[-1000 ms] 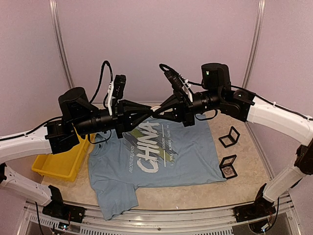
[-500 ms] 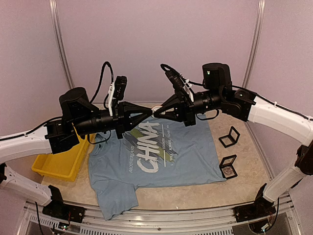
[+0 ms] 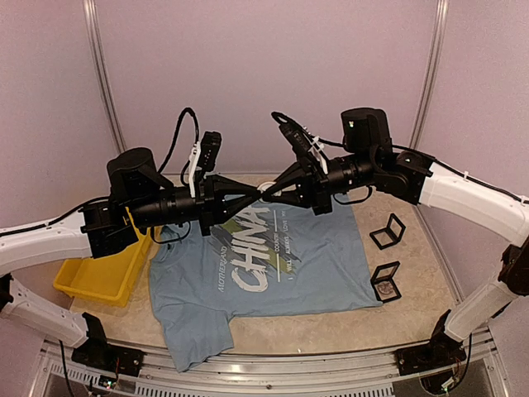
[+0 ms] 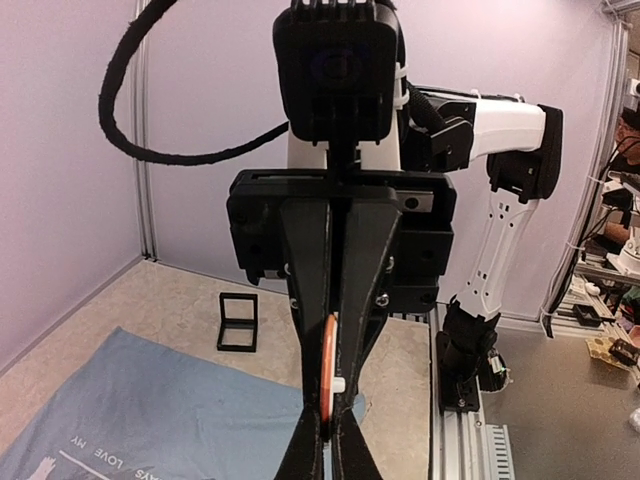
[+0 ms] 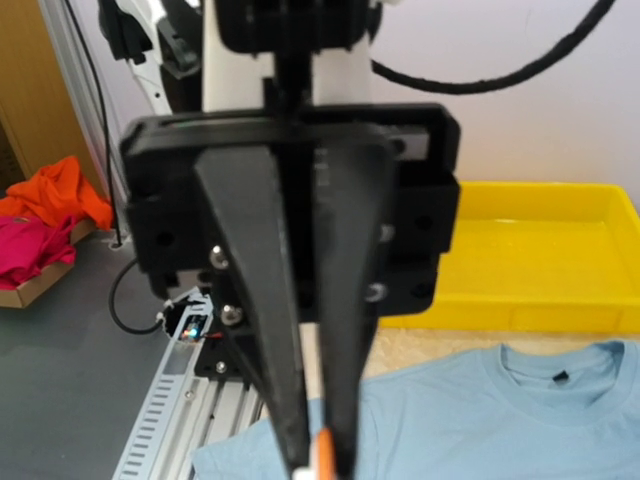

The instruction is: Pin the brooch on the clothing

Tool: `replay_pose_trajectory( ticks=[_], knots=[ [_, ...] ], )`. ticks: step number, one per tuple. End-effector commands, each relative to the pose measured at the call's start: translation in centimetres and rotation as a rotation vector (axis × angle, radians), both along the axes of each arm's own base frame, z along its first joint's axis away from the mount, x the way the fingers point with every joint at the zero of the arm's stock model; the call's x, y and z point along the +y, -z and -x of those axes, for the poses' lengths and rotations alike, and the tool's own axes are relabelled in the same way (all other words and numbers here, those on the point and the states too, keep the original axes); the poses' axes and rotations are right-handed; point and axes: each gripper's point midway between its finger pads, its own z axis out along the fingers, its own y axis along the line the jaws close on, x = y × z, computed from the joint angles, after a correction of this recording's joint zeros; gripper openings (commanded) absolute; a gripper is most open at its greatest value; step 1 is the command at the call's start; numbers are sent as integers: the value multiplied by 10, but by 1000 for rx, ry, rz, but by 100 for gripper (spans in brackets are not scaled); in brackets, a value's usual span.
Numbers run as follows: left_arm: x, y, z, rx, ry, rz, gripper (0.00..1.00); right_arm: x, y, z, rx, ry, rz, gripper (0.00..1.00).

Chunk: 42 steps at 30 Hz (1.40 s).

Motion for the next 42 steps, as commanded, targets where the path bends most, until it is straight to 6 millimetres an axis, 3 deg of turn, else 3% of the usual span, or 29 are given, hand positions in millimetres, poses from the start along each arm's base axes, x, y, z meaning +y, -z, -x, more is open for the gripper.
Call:
replay_pose_trajectory(
  ticks=[1, 9, 15, 21, 24, 31, 37, 42],
  knots=[
    [-4, 11, -10, 44, -18, -34, 0, 0, -17, 19, -36, -66, -47, 0],
    [0, 12, -13, 40, -52, -22, 0, 1, -14, 18, -31, -60, -36, 0],
    [8, 15, -16, 29, -79, -30, 0, 0, -10, 12, -53, -21, -16, 37],
    [12, 19, -19, 31, -86, -62, 0, -2, -14, 6, -87, 23, 3, 60],
    [13, 24, -18, 21, -87, -96, 0, -9, -14, -7, -113, 101, 35, 70],
    [17, 30, -12, -24, -91, -195, 0, -23, -10, -15, -113, 143, 122, 65],
    [17, 35, -8, -19, -76, -226, 0, -15, 3, -17, -117, 118, 143, 46],
    [15, 35, -6, -20, -72, -232, 0, -8, 20, -21, -100, 111, 181, 44]
  ],
)
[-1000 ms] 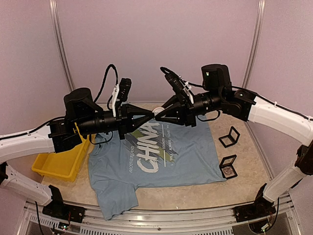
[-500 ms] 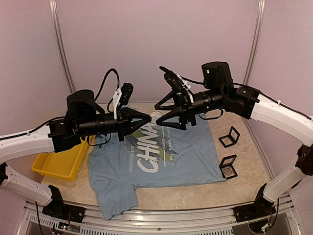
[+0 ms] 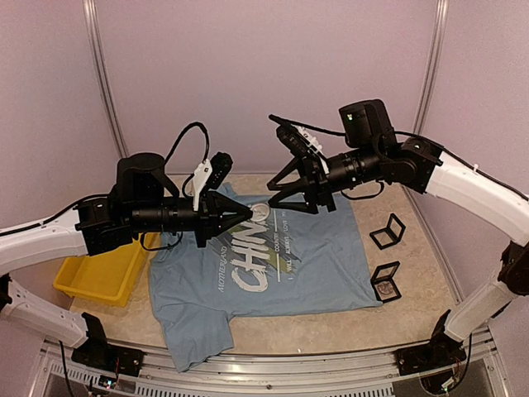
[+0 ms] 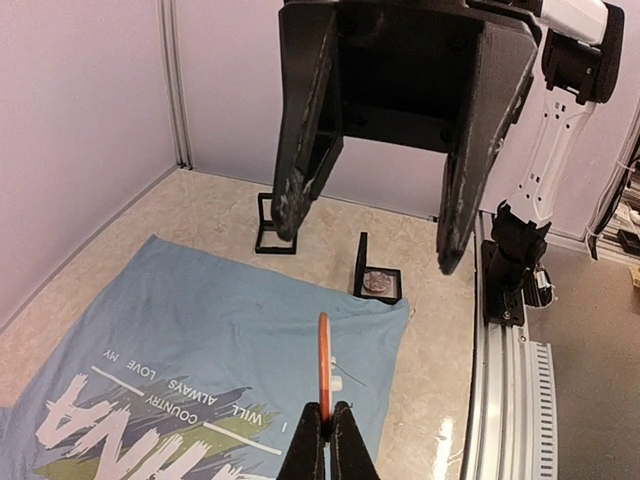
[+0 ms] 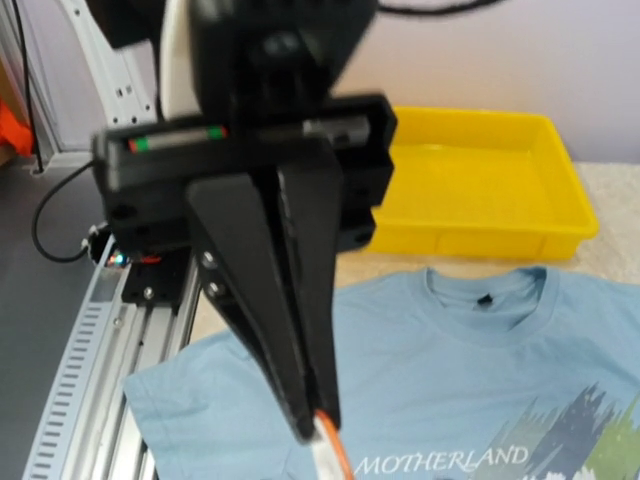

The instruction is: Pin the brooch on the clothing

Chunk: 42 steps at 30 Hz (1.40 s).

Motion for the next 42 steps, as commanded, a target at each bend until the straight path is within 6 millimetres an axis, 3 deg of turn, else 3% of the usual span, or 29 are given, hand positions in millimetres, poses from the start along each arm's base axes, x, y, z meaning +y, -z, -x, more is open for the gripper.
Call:
replay_pose_trajectory(
  ticks=[1, 5, 15, 20, 26, 27, 29, 30, 35, 39, 42],
  knots=[
    [1, -16, 4, -37, 7, 8, 0, 7, 16, -4, 17, -3, 48, 44],
    [0, -15, 4, -39, 10, 5, 0, 11, 27, -7, 41, -4, 76, 36],
    [-3, -14, 8, -39, 29, -5, 0, 14, 31, -6, 60, -14, 70, 5],
    [-5, -18, 10, -44, 40, 13, 0, 15, 36, -5, 86, -22, 79, 2],
    [-6, -20, 11, -35, 46, 35, 0, 16, 25, 1, 99, -47, 22, 0],
    [-4, -19, 10, -25, 31, 40, 2, 16, 21, 0, 102, -36, 3, 0],
    [0, -27, 5, -36, -4, 91, 31, 16, 8, -4, 98, 5, -62, 0],
    [4, -29, 4, -47, -10, 110, 38, 16, 1, -5, 90, 17, -105, 0],
    [17, -44, 9, -50, -5, 202, 40, 6, -39, 9, 77, -2, -336, 0],
    [13, -49, 12, -40, 21, 225, 40, -2, -47, 22, 69, -52, -420, 0],
    [11, -65, 15, -59, 52, 282, 41, -3, -45, 23, 70, -56, -418, 0]
  ],
)
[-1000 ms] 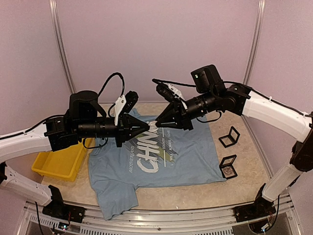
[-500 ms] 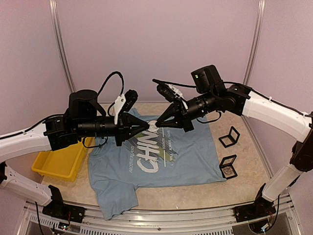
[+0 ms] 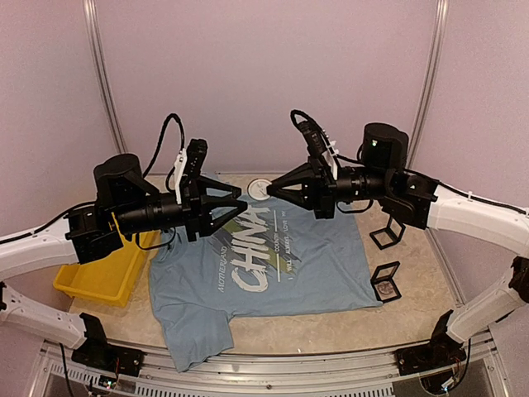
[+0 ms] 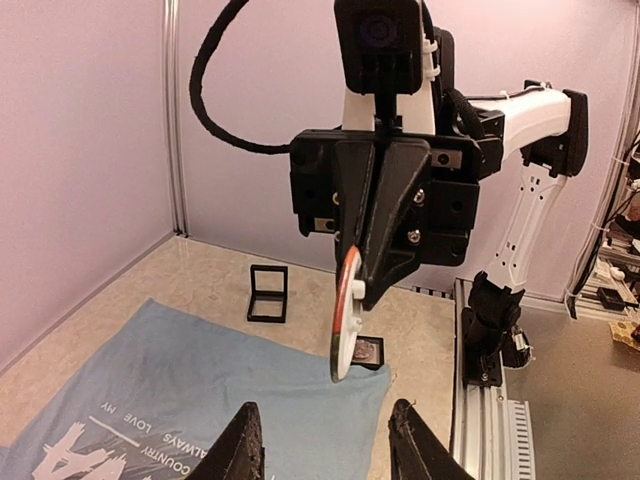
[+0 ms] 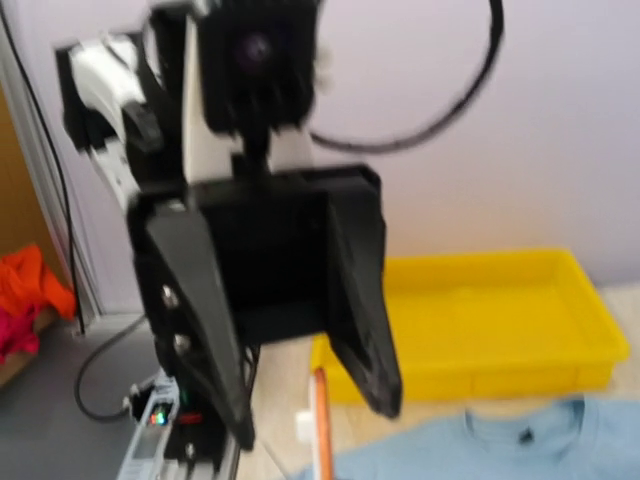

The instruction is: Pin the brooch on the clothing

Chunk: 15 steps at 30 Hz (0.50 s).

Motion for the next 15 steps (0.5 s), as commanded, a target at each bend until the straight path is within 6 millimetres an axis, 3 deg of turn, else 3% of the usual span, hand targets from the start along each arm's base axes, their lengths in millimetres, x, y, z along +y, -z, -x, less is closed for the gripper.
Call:
replay_pose_trajectory(
  ticks=[1, 4, 7, 10, 13, 15],
  knots=[
    [-4, -34, 7, -45, 61, 118, 46, -5, -34, 12, -43, -42, -128, 0],
    [-9, -48, 5, -60, 75, 150, 49, -4, -35, 15, -39, -63, -129, 0],
    [-15, -49, 7, -54, 110, 157, 42, -3, -34, 16, -35, -66, -128, 0],
    [-18, -45, 8, -42, 127, 147, 26, -4, -32, 17, -36, -68, -125, 0],
    [-19, -45, 7, -35, 129, 146, 4, -4, -31, 17, -37, -69, -118, 0],
    [-20, -46, 8, -31, 136, 148, 2, -3, -30, 16, -38, -65, -111, 0]
  ],
)
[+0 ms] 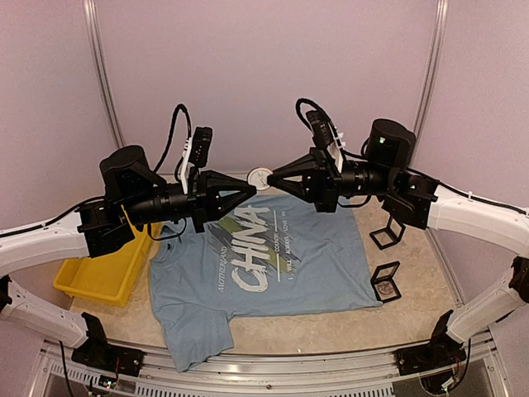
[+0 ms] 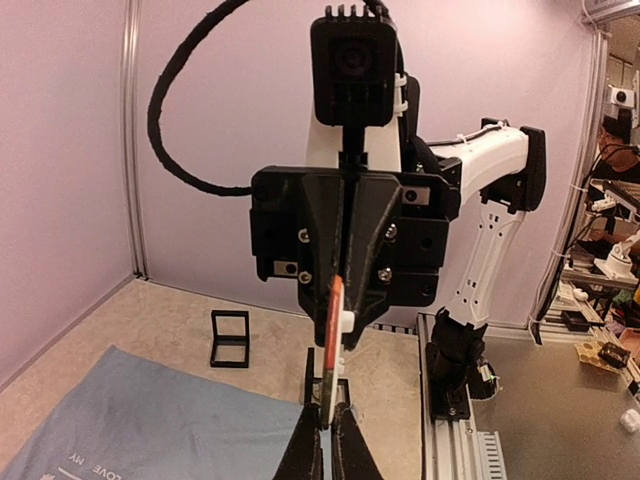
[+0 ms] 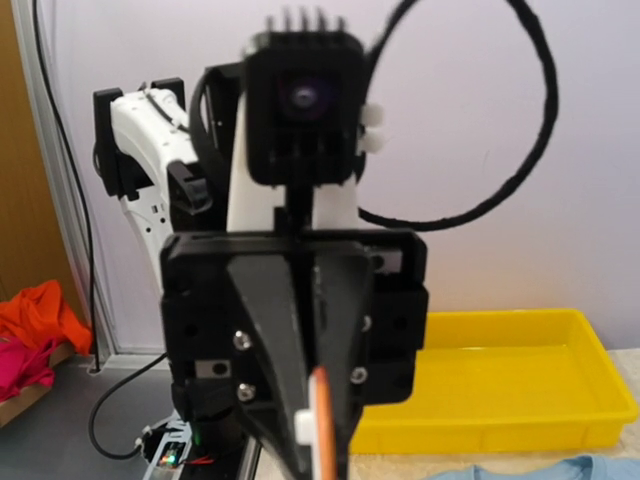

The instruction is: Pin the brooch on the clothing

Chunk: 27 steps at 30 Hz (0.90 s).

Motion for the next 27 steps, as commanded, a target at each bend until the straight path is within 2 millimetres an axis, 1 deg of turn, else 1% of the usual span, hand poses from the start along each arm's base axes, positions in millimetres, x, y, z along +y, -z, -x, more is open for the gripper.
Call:
replay_pose_trajectory(
  ticks=[1, 4, 9, 12, 17, 18, 19, 20, 21, 22, 25, 27],
  knots=[
    [-1, -20, 4, -25, 29, 45, 4, -2, -1, 7, -9, -20, -2, 0],
    [-2, -20, 5, -24, 34, 43, 6, -2, 0, 7, -8, -20, 3, 0],
    [0, -22, 5, -32, 28, 50, 7, -2, 3, 6, -11, -11, 13, 0],
    [-1, -21, 5, -28, 33, 47, 0, -1, 5, 5, -12, -12, 18, 0],
    [-1, -16, 9, -38, 46, 30, 0, 2, 10, 3, -11, -16, 45, 0],
    [-1, -14, 9, -43, 43, 21, 0, 3, 11, 3, -12, -18, 54, 4],
    [-1, -11, 9, -48, 39, 7, 0, 3, 11, 3, -12, -18, 61, 14],
    [-1, -7, 9, -53, 32, -10, 0, 3, 11, 3, -13, -14, 65, 20],
    [-1, -4, 8, -65, 17, -32, 0, 2, 9, 1, -19, -3, 65, 23],
    [-1, 0, 7, -73, -2, -57, 0, 2, 8, 0, -20, 6, 66, 24],
    [-2, 8, 4, -99, -36, -119, 0, 2, 7, -2, -24, 15, 72, 16],
    [-2, 9, 6, -104, -29, -127, 0, 2, 7, -1, -24, 11, 74, 14]
  ],
)
